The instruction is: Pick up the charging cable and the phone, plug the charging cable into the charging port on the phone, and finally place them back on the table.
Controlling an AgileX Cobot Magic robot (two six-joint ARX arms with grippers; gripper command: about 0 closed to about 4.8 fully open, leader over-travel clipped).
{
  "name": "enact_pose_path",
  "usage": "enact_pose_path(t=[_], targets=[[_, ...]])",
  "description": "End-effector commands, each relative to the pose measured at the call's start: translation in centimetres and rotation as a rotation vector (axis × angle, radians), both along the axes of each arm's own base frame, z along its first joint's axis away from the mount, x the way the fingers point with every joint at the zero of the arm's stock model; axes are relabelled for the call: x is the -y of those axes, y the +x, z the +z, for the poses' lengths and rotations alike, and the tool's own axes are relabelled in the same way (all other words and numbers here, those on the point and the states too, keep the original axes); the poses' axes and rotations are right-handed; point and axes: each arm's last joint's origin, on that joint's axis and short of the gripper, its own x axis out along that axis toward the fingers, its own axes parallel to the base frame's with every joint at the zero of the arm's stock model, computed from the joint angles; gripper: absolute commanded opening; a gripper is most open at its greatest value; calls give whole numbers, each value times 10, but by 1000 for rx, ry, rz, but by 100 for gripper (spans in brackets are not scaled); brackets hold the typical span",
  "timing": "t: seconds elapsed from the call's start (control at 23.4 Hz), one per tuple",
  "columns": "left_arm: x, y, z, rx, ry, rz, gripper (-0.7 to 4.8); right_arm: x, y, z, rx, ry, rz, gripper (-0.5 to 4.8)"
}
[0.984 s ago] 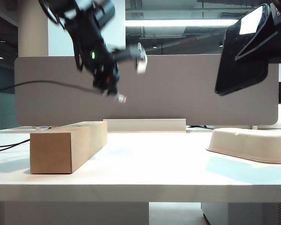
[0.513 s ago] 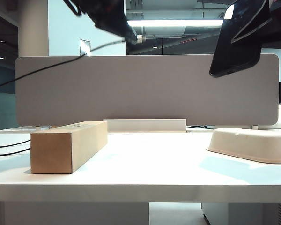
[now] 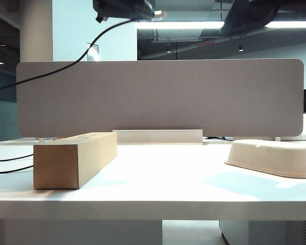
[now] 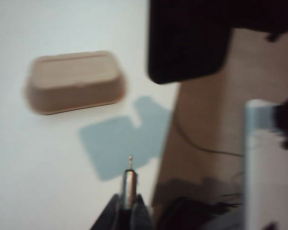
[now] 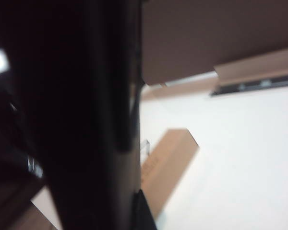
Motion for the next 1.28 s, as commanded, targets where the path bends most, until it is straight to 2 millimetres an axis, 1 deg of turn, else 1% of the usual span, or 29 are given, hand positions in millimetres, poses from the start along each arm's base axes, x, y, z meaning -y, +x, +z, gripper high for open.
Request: enact_pose_path(t=[0.04,0.26,0.43,0.73,0.86,0.94,0.98,1.11,1.28], targets=[[0,-7,4,-91,-111,-119,-6,1,-6,16,68,93,10,-5],[0,-13,9,-194,-300,-311,-6,2,-12,30,97,244,45,-5],[0,-14,11,-205,-344,-358,-6,3,-16,40,137,346,93,-5],[2,-14,12,-205,-389,-404,-6,3,-21,49,145,469,150,-5],[8,-16,13,-190,-393,-428,-6,2,-22,50,146,486,161,-5],[16,-18,14,-173,-394,-449,-6,-2,-23,50,140,490,185,-5],[24,-19,15,-173,-395,-464,-6,-5,-24,50,133,493,204,-5],[34,-21,18,-159,-370,-437,-6,-8,-25,51,143,504,210,-5],[39,-17,19,-181,-299,-285,-6,-7,-26,52,155,505,212,-5]])
